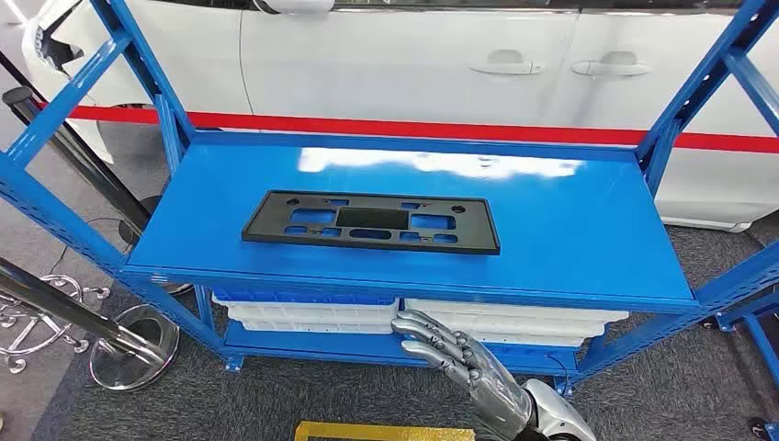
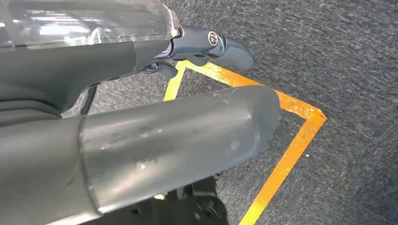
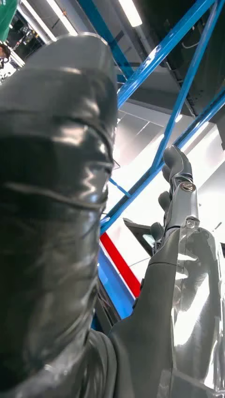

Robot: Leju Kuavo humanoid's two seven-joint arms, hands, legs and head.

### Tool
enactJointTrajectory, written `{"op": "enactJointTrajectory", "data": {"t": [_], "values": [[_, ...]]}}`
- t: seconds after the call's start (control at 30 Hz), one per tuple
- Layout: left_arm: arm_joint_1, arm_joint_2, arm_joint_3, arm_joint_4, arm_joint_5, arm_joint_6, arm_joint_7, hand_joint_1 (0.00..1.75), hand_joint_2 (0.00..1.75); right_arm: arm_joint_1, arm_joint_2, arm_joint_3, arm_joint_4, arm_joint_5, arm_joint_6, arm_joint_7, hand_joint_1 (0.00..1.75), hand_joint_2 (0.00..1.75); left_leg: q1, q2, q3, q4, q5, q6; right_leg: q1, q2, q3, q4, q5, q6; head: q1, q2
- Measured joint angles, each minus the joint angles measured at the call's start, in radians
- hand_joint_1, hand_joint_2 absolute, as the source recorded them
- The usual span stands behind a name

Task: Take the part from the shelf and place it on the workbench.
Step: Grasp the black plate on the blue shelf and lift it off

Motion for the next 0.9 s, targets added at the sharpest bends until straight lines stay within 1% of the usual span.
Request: {"op": "enactJointTrajectory", "data": {"t": [0.07, 0.1, 0.17, 0.2, 0.27, 0.3, 0.33, 0.4, 0.43, 0.47, 0.5, 0.53, 0.57, 0.6, 0.63, 0.67, 0.73, 0.77, 0.8, 0.83, 0.9], "values": [[-0.001, 0.0, 0.0, 0.0, 0.0, -0.001, -0.001, 0.0, 0.0, -0.001, 0.0, 0.0, 0.0, 0.0, 0.0, 0.0, 0.0, 0.0, -0.004, -0.001, 0.013, -0.026, -0.002, 0.005, 0.003, 0.001, -0.004, 0.005, -0.002, 0.006, 0.0, 0.0], [-0.002, 0.0, 0.0, 0.0, 0.0, -0.001, -0.001, 0.0, 0.0, -0.002, 0.0, 0.0, 0.001, 0.0, 0.0, 0.0, 0.0, 0.0, -0.006, -0.001, 0.022, -0.048, -0.001, 0.011, 0.005, 0.001, -0.006, 0.008, -0.004, 0.011, 0.0, 0.0], [-0.001, 0.0, 0.0, 0.0, 0.0, -0.002, -0.002, 0.0, 0.0, -0.003, 0.0, 0.0, 0.001, 0.0, -0.001, 0.001, 0.0, 0.0, -0.007, -0.003, 0.022, -0.051, -0.001, 0.024, 0.006, 0.002, -0.008, 0.008, -0.002, 0.021, 0.0, 0.0], [0.0, 0.0, 0.0, 0.0, 0.0, -0.002, -0.002, 0.0, 0.0, -0.004, 0.0, 0.001, 0.001, 0.0, -0.001, 0.002, 0.0, 0.0, -0.006, -0.003, 0.023, -0.055, 0.002, 0.03, 0.005, 0.002, -0.009, 0.011, -0.006, 0.025, 0.0, 0.0], [-0.001, 0.0, 0.0, 0.0, 0.0, -0.004, -0.003, 0.0, 0.0, -0.005, 0.0, 0.001, 0.001, 0.0, -0.003, 0.002, 0.0, 0.0, -0.002, -0.002, 0.026, -0.064, 0.008, 0.043, 0.003, 0.004, -0.017, 0.034, -0.026, 0.033, 0.0, 0.0], [-0.002, 0.0, 0.0, 0.0, 0.0, -0.005, -0.003, 0.0, 0.0, -0.006, 0.0, 0.001, 0.001, 0.0, -0.004, 0.003, 0.0, 0.0, -0.001, -0.001, 0.026, -0.066, 0.009, 0.047, 0.001, 0.004, -0.032, 0.067, -0.048, 0.035, 0.0, 0.0], [-0.002, 0.0, 0.0, 0.0, 0.0, -0.005, -0.003, 0.0, 0.0, -0.006, 0.0, 0.001, 0.002, 0.0, -0.004, 0.003, 0.0, 0.0, -0.002, 0.0, 0.026, -0.067, 0.009, 0.05, 0.0, 0.005, -0.056, 0.115, -0.075, 0.038, 0.0, 0.0], [-0.002, 0.0, 0.001, 0.0, 0.0, -0.005, -0.003, 0.0, 0.0, -0.005, 0.0, 0.001, 0.003, 0.0, -0.004, 0.004, 0.0, 0.0, -0.003, 0.0, 0.024, -0.066, 0.009, 0.053, -0.002, 0.005, -0.115, 0.235, -0.124, 0.043, 0.0, 0.0], [-0.002, 0.0, 0.001, 0.0, 0.0, -0.005, -0.003, 0.0, 0.0, -0.005, 0.0, 0.001, 0.004, 0.0, -0.004, 0.004, 0.0, 0.0, -0.003, 0.0, 0.025, -0.066, 0.009, 0.053, -0.002, 0.005, -0.134, 0.271, -0.129, 0.045, 0.0, 0.0], [-0.002, 0.001, 0.001, 0.0, 0.0, -0.005, -0.003, 0.0, 0.0, -0.004, 0.0, 0.002, 0.005, 0.0, -0.004, 0.004, 0.0, 0.0, -0.004, 0.0, 0.026, -0.065, 0.008, 0.053, -0.003, 0.005, -0.136, 0.273, -0.114, 0.045, 0.0, 0.0], [-0.002, 0.001, 0.001, 0.0, 0.0, -0.005, -0.003, 0.0, 0.0, -0.004, 0.0, 0.002, 0.006, 0.0, -0.004, 0.005, 0.0, 0.0, -0.004, -0.001, 0.028, -0.064, 0.007, 0.051, -0.003, 0.005, -0.119, 0.233, -0.081, 0.043, 0.0, 0.0], [-0.002, 0.001, 0.001, 0.0, 0.0, -0.005, -0.003, 0.0, 0.0, -0.005, 0.0, 0.002, 0.006, 0.0, -0.004, 0.005, 0.0, 0.0, -0.004, -0.002, 0.031, -0.064, 0.005, 0.049, -0.003, 0.005, -0.088, 0.166, -0.041, 0.04, 0.0, 0.0], [-0.002, 0.0, 0.001, 0.0, 0.0, -0.005, -0.003, 0.0, 0.0, -0.005, 0.0, 0.002, 0.007, 0.0, -0.004, 0.005, 0.0, 0.0, -0.005, -0.003, 0.033, -0.063, 0.003, 0.046, 0.0, 0.005, -0.056, 0.099, -0.013, 0.035, 0.0, 0.0], [-0.002, 0.0, 0.001, 0.0, 0.0, -0.005, -0.003, 0.0, 0.0, -0.005, 0.0, 0.002, 0.007, 0.0, -0.004, 0.005, 0.0, 0.0, -0.007, -0.004, 0.033, -0.062, 0.001, 0.042, 0.002, 0.006, -0.032, 0.047, 0.005, 0.03, 0.0, 0.0], [-0.002, 0.0, 0.001, 0.0, 0.0, -0.005, -0.004, 0.0, 0.0, -0.005, 0.0, 0.002, 0.007, 0.0, -0.004, 0.005, 0.0, 0.0, -0.008, -0.004, 0.033, -0.062, 0.0, 0.037, 0.005, 0.007, -0.02, 0.017, 0.009, 0.027, 0.0, 0.0], [-0.002, 0.0, 0.001, 0.0, 0.0, -0.005, -0.004, 0.0, 0.0, -0.005, 0.0, 0.002, 0.007, 0.0, -0.004, 0.005, 0.0, 0.0, -0.009, -0.003, 0.032, -0.062, -0.001, 0.032, 0.008, 0.008, -0.018, 0.01, 0.005, 0.024, 0.0, 0.0], [-0.002, 0.0, 0.001, 0.0, 0.0, -0.005, -0.004, 0.0, 0.0, -0.005, 0.0, 0.002, 0.007, 0.0, -0.004, 0.005, 0.0, 0.0, -0.008, -0.003, 0.033, -0.063, -0.003, 0.021, 0.006, 0.008, -0.018, 0.004, 0.008, 0.016, 0.0, 0.0], [-0.003, 0.0, 0.001, 0.0, 0.0, -0.005, -0.004, 0.0, 0.0, -0.005, 0.0, 0.002, 0.007, 0.0, -0.004, 0.005, 0.0, 0.0, -0.007, -0.002, 0.03, -0.053, -0.012, 0.016, 0.003, 0.007, -0.015, 0.0, 0.01, 0.009, 0.0, 0.0], [-0.003, 0.0, 0.001, 0.0, -0.001, -0.006, -0.004, 0.0, 0.0, -0.005, 0.0, 0.003, 0.007, 0.0, -0.004, 0.005, 0.0, 0.0, -0.007, -0.002, 0.019, -0.027, -0.03, 0.011, 0.0, 0.006, -0.012, -0.005, 0.012, 0.003, 0.0, 0.0], [-0.003, 0.0, 0.001, 0.0, -0.002, -0.006, -0.005, 0.0, 0.0, -0.005, 0.001, 0.003, 0.007, 0.0, -0.004, 0.006, 0.0, 0.0, -0.006, -0.001, -0.003, 0.022, -0.059, 0.008, -0.001, 0.004, -0.01, -0.008, 0.012, -0.001, 0.0, 0.0], [-0.003, 0.0, 0.001, 0.0, -0.004, -0.007, -0.005, 0.0, 0.0, -0.004, 0.002, 0.003, 0.007, 0.0, -0.005, 0.006, 0.0, 0.0, -0.006, -0.001, -0.067, 0.153, -0.118, 0.002, 0.0, 0.003, -0.01, -0.007, 0.01, -0.007, 0.0, 0.0]]}}
